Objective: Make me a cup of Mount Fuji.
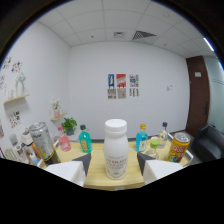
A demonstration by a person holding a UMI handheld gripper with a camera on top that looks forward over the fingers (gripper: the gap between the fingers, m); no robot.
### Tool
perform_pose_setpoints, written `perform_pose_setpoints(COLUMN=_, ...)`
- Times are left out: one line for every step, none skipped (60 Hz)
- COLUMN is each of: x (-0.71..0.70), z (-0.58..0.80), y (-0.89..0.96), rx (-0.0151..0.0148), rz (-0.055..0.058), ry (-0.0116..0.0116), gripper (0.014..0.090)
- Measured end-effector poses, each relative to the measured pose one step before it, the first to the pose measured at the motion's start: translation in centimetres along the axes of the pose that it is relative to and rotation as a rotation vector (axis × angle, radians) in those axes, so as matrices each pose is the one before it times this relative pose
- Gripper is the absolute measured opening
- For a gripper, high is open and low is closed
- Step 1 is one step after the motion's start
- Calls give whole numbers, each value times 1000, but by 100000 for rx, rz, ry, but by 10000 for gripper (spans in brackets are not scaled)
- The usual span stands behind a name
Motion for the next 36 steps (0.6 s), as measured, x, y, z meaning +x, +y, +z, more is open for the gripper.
perform_pose_setpoints(x=118, z=470, y=7, rx=539, rz=411, ry=332, gripper=857)
perform_pose_setpoints(x=-46, z=359, y=60, rx=512, rz=494, ry=383, gripper=855)
perform_pose_setpoints(x=60, z=458, y=91, rx=313, rz=342, ry=121, gripper=850)
perform_pose_setpoints(x=30, z=426, y=164, rx=-121, rz=145, ry=-14, gripper=839)
perform_pose_setpoints(x=33, z=374, y=205, rx=-433, rz=4, ry=99, gripper=822)
perform_pose_setpoints(x=31, z=346, y=191, rx=-424, rz=-8, ry=151, gripper=804)
perform_pose_setpoints(x=14, z=310, y=87, rx=-92, rz=18, ry=102, gripper=785)
perform_pose_setpoints(x=29, z=272, y=36, rx=218, rz=-25, ry=91, gripper=763)
perform_pose_setpoints(x=-4, z=279, y=130, rx=530, rz=-9, ry=39, gripper=738)
perform_pose_setpoints(x=48, z=226, y=-42, rx=226, rz=-266, ry=183, gripper=709)
perform_pose_setpoints(x=28, z=190, y=-36, rx=337, rz=-261, ry=168, gripper=675)
perform_pose_setpoints(x=44, z=179, y=-64, rx=450, rz=-203, ry=338, gripper=637)
perform_pose_setpoints(x=-29, z=12, y=2, rx=379, rz=-146, ry=393, gripper=599)
perform_pose_setpoints(x=56, z=253, y=-59, rx=204, rz=-246, ry=207, gripper=564)
perform_pose_setpoints(x=-44, z=-54, y=27, rx=332, rz=-228, ry=145, gripper=532)
perform_pose_setpoints(x=169, z=78, y=-64, rx=401, rz=-331, ry=860, gripper=510)
perform_pose_setpoints(x=126, z=70, y=-25, rx=277, rz=-388, ry=803, gripper=509)
perform_pose_setpoints(x=-34, z=50, y=-5, rx=32, rz=-171, ry=86, gripper=508)
perform_pose_setpoints(x=-38, z=16, y=43, rx=-413, rz=-102, ry=-47, gripper=506)
perform_pose_setpoints(x=-4, z=-14, y=-1, rx=-423, rz=125, ry=48, gripper=503)
perform_pose_setpoints(x=5, z=-25, y=6, rx=-518, rz=196, ry=-13, gripper=502)
perform_pose_setpoints(x=13, z=71, y=4, rx=-483, rz=223, ry=-74, gripper=498)
perform_pose_setpoints(x=-24, z=-21, y=4, rx=-465, rz=137, ry=-262, gripper=496)
perform_pose_setpoints(x=-47, z=-13, y=21, rx=-469, rz=52, ry=-432, gripper=495)
perform_pose_setpoints(x=-56, z=-18, y=9, rx=-404, rz=147, ry=-515, gripper=491)
perform_pose_setpoints(x=-53, z=-34, y=0, rx=-337, rz=335, ry=-574, gripper=492)
perform_pose_setpoints(x=-60, z=-93, y=26, rx=-323, rz=419, ry=-581, gripper=489)
perform_pose_setpoints(x=-66, z=-138, y=-1, rx=-296, rz=459, ry=-505, gripper=487)
perform_pose_setpoints(x=-81, z=-156, y=-43, rx=-12, rz=327, ry=-654, gripper=484)
perform_pose_setpoints(x=-104, z=-217, y=-112, rx=362, rz=208, ry=-761, gripper=486)
perform_pose_setpoints(x=-175, z=-285, y=-173, rx=620, rz=8, ry=-615, gripper=484)
perform_pose_setpoints(x=-88, z=-294, y=-169, rx=611, rz=-237, ry=-553, gripper=481)
perform_pose_setpoints(x=-42, z=-320, y=-231, rx=728, rz=-311, ry=-382, gripper=483)
perform_pose_setpoints(x=-67, z=-365, y=-294, rx=843, rz=-403, ry=-414, gripper=482)
perform_pose_setpoints(x=-93, z=-439, y=-323, rx=893, rz=-328, ry=-522, gripper=480)
perform_pose_setpoints(x=-97, z=-457, y=-332, rx=943, rz=-179, ry=-597, gripper=482)
